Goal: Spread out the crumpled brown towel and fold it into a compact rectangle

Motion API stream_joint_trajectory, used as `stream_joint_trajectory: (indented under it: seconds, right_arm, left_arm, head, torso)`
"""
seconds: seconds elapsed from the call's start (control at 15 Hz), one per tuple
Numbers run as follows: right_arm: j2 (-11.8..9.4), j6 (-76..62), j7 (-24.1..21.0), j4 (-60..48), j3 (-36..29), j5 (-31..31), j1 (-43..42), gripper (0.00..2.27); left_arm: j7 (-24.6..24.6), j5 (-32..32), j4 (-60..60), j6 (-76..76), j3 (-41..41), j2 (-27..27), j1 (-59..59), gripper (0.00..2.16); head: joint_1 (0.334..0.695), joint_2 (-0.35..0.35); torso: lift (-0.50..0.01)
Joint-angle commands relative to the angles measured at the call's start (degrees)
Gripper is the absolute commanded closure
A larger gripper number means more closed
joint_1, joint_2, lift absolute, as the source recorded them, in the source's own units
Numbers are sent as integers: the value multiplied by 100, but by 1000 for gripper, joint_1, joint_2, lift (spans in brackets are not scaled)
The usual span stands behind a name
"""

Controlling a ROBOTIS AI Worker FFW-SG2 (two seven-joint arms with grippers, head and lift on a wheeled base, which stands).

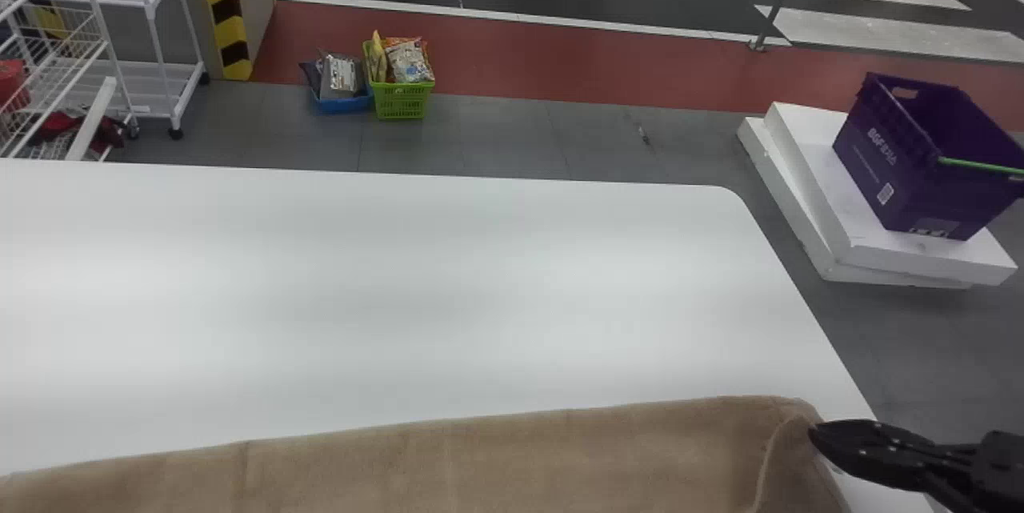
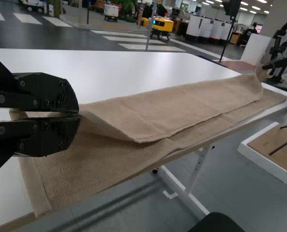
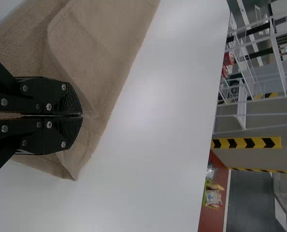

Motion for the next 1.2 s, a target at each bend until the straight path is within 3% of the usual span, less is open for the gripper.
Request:
stream_joint_trajectory:
  seconds: [0.0, 0.13, 0.4, 0.6, 0.67, 0.87, 1.13]
  right_arm:
    - [0, -633, 19, 96, 14, 185, 93, 1035]
    - [-27, -1090, 19, 227, -13, 238, 208, 971]
    - [-18, -1863, 19, 386, -241, 273, 480, 542]
    - [-27, -2232, 19, 605, -417, 361, 603, 346]
    - [-27, -2285, 19, 702, -522, 369, 603, 306]
    - [-70, -2303, 19, 843, -839, 308, 603, 232]
    - [9, -2092, 19, 843, -1023, -149, 489, 171]
  left_arm:
    - [0, -20, 4, 0, -14, -4, -1, 1058]
    - [-9, -37, 12, 0, -14, -4, -1, 1058]
    - [35, -134, 12, 0, -32, -4, -1, 1058]
    - [53, -152, 48, 0, -58, -4, -1, 1025]
    - [70, -152, 56, 0, -58, -4, -1, 772]
    - [62, -152, 74, 0, -67, -4, -10, 734]
    - [62, -125, 83, 0, -58, 5, -10, 326]
  head:
    - [695, -206]
    - [695, -213]
    - [695, -235]
    - [695, -261]
    - [695, -285]
    - [695, -336]
    - [695, -350]
  torso:
    - [-127]
    - [-127]
    - [-127]
    - [-127]
    - [-127]
    - [-127]
    - [-127]
